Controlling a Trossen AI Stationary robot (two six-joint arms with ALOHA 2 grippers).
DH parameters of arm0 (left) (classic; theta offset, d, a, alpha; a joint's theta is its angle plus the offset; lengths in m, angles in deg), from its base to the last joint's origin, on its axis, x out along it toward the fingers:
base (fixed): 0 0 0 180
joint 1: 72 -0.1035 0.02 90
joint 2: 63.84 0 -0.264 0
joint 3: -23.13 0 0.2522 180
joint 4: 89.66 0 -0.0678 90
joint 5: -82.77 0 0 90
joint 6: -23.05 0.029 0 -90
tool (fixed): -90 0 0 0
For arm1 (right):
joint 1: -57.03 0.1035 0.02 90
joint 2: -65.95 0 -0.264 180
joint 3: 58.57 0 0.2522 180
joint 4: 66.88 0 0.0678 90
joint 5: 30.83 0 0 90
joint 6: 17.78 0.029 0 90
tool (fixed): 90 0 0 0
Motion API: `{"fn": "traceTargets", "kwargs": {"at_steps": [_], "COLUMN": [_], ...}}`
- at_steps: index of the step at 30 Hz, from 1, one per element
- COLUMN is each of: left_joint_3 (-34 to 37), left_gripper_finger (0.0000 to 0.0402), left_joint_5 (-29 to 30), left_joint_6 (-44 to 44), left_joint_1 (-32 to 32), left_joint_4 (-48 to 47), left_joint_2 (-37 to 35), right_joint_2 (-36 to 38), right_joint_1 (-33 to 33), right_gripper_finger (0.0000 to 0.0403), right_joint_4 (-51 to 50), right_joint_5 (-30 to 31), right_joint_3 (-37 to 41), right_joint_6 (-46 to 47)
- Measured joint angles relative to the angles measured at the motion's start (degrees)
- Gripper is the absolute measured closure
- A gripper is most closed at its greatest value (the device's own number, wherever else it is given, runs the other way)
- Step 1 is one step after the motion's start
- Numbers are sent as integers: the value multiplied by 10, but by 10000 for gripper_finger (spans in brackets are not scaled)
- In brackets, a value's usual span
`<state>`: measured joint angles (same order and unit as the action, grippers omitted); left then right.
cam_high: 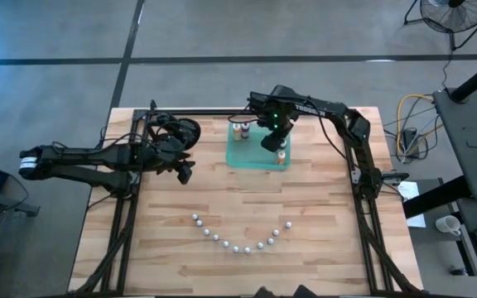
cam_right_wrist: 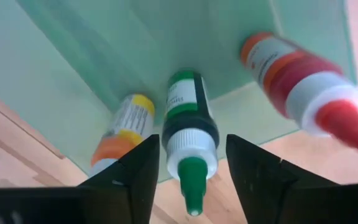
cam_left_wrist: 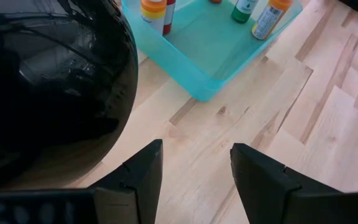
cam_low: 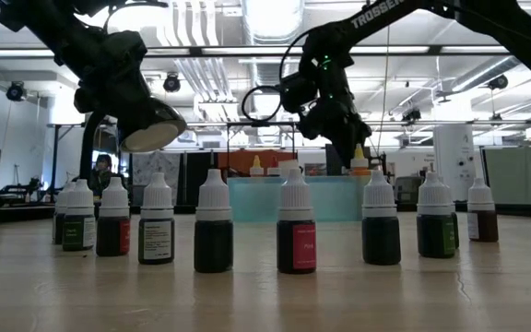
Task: Pick & Place food coloring
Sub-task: Put the small orange food coloring bottle into the green bin
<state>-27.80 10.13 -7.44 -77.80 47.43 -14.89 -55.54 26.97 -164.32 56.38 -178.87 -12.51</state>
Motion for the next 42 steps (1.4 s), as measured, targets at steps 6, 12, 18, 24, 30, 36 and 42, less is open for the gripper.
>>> {"fn": "traceTargets", "kwargs": {"at_steps": [6, 12, 18, 24, 30, 36, 42], "left_joint_3": [0, 0, 0, 0, 0, 0, 0], "left_gripper_finger": [239, 239, 239, 239, 239, 239, 239], "left_joint_5": [0, 1, 3, 1, 1, 0, -1], "left_joint_6": [0, 1, 13, 18, 23, 14, 20], "left_joint_1": [0, 0, 0, 2, 16, 31, 34], "left_joint_4": [0, 12, 12, 12, 12, 11, 1], "left_joint_2": [0, 0, 0, 0, 0, 0, 0], "right_joint_2": [0, 2, 2, 7, 46, 72, 105], "right_joint_1": [0, 3, 34, 86, 142, 226, 325], "right_gripper_finger": [210, 209, 214, 218, 218, 218, 218], "right_joint_4": [2, 3, 33, 32, 11, -66, -62], "right_joint_5": [0, 0, -8, -5, 0, 38, 87], "right_joint_3": [-38, -96, -174, -262, -280, -277, -236], "right_joint_6": [2, 5, -30, -58, -29, 37, 94]}}
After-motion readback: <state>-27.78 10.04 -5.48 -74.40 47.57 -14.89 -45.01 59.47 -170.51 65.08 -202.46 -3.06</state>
